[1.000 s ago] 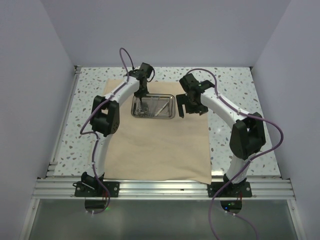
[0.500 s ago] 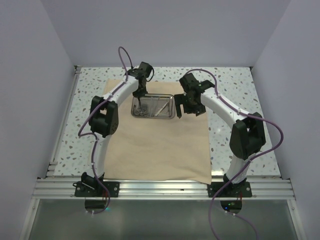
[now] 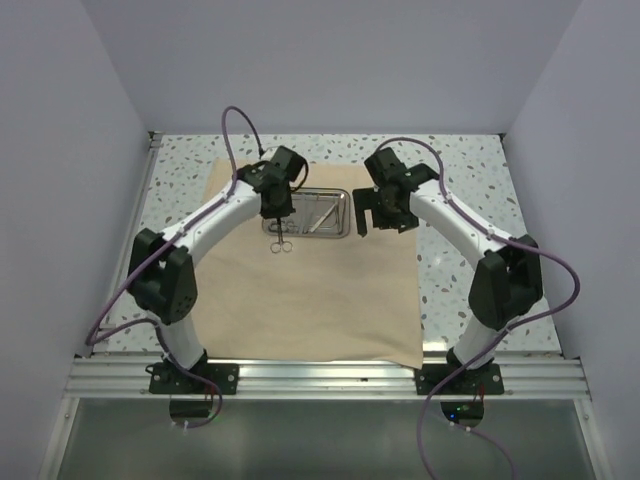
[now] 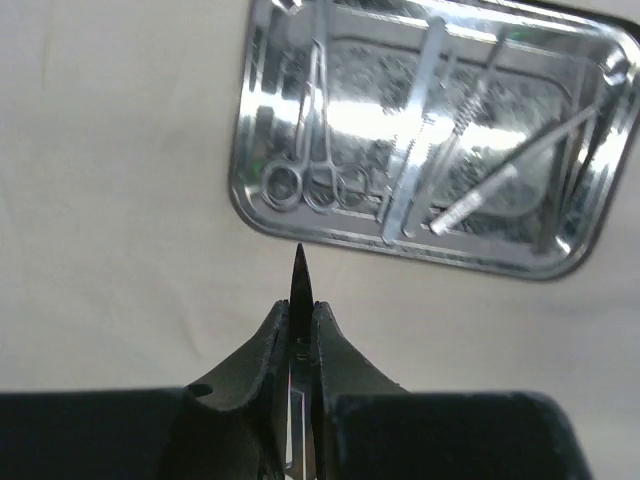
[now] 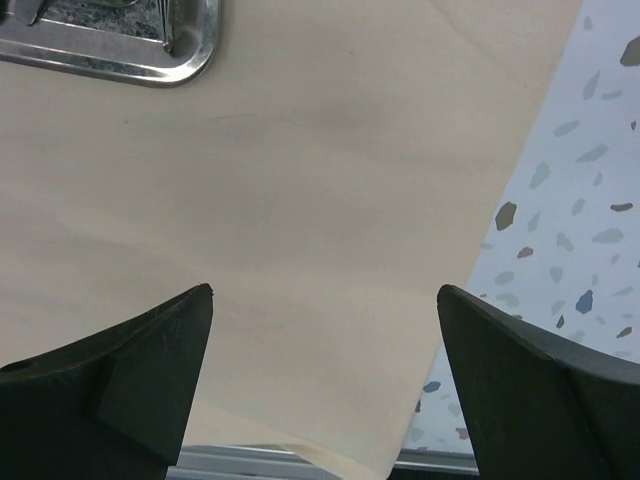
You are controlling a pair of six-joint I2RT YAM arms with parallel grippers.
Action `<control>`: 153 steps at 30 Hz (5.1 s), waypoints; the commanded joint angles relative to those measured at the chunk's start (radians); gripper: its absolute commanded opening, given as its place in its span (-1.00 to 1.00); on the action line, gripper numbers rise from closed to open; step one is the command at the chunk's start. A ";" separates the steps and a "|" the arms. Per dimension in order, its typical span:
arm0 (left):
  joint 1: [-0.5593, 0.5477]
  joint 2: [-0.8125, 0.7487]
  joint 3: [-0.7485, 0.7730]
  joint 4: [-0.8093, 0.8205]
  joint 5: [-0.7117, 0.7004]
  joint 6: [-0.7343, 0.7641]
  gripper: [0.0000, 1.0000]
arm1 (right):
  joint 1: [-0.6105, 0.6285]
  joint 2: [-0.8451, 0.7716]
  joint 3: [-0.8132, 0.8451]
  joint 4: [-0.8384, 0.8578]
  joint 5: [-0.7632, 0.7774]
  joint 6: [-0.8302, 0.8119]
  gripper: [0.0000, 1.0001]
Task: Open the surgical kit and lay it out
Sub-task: Place the medical item in the surgical kit, then pick up the medical item from the container.
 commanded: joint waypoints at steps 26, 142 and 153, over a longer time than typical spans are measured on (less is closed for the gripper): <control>-0.238 -0.076 0.002 -0.005 -0.060 -0.128 0.84 | -0.005 -0.380 -0.243 -0.010 0.033 0.062 0.97; 0.125 0.395 0.288 0.131 0.142 0.076 -0.26 | -0.006 -0.133 -0.216 0.017 0.035 0.011 0.97; 0.114 0.484 0.386 0.097 0.133 0.079 -0.41 | -0.006 -0.118 -0.214 0.014 0.064 -0.017 0.97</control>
